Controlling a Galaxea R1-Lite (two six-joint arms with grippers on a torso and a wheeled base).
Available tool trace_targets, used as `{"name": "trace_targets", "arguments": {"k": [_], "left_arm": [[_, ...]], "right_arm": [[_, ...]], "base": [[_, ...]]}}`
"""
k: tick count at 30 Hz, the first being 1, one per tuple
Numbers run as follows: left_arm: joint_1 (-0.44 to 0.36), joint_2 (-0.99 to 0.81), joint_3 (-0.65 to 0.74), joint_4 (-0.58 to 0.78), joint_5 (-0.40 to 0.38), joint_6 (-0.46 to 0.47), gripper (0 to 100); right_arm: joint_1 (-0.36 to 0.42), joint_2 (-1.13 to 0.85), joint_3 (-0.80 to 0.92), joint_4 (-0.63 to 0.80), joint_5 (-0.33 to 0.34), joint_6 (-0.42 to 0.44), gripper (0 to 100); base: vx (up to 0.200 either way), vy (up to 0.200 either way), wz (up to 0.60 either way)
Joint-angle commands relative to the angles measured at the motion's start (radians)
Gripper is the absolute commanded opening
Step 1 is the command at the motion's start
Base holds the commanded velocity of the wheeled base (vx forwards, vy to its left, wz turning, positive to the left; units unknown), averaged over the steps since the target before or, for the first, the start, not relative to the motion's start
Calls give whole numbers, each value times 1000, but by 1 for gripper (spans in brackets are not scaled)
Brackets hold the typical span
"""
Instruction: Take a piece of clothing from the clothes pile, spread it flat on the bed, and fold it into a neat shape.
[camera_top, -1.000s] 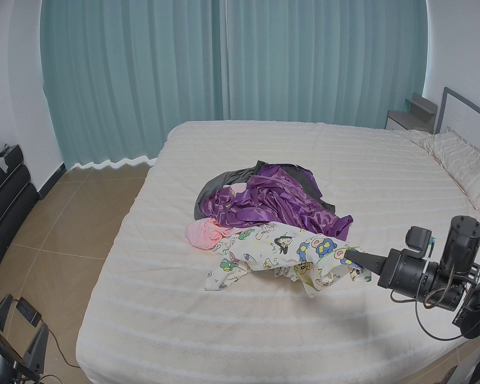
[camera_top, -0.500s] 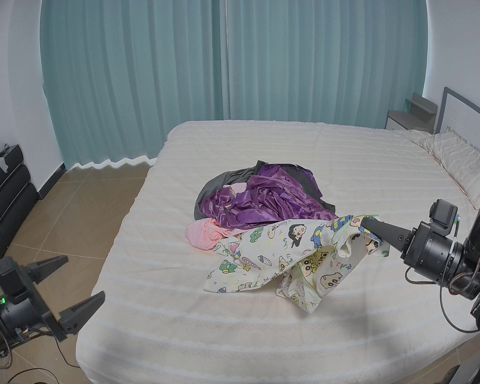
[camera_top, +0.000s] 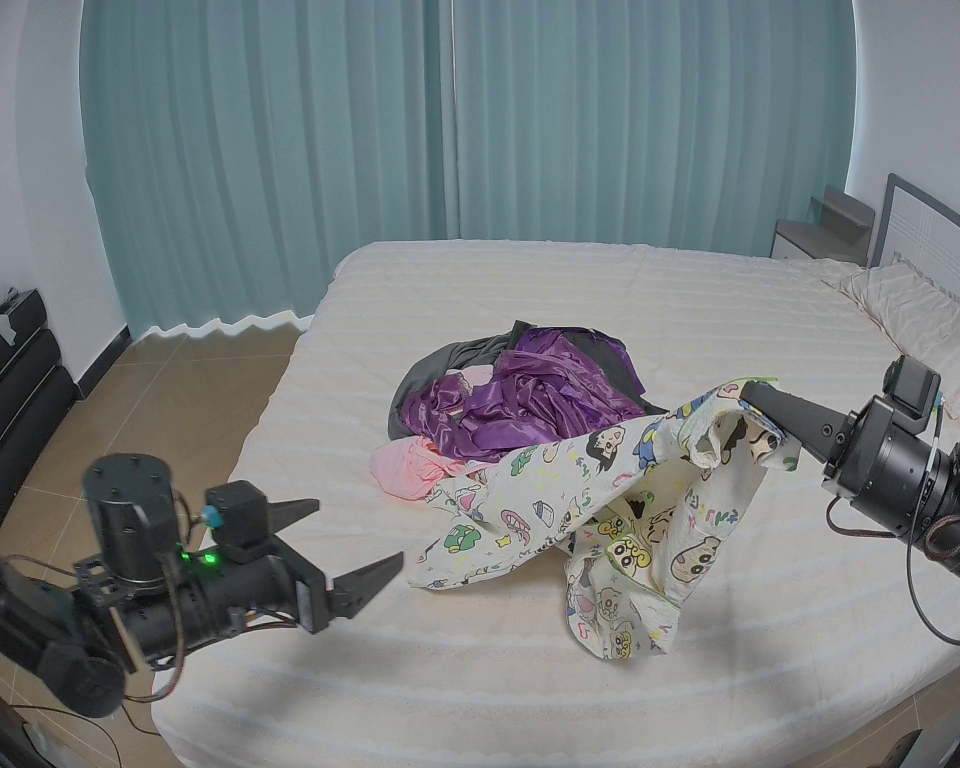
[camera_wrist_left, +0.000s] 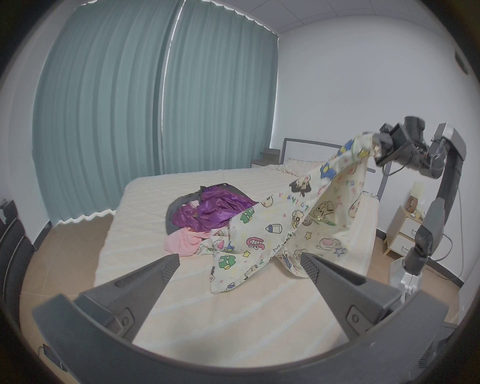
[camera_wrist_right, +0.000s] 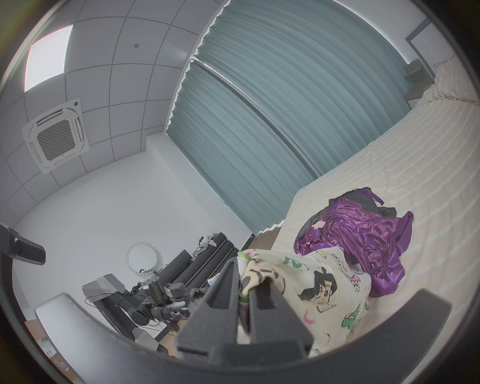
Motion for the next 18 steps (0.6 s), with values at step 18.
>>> {"name": "trace_targets", "arguments": {"k": [18], "left_arm": [[-188,789,-308,-404,111,-252,100]], "right_arm": [[1,8,-109,25,-4,2,0]], "base": [[0,0,0]]}}
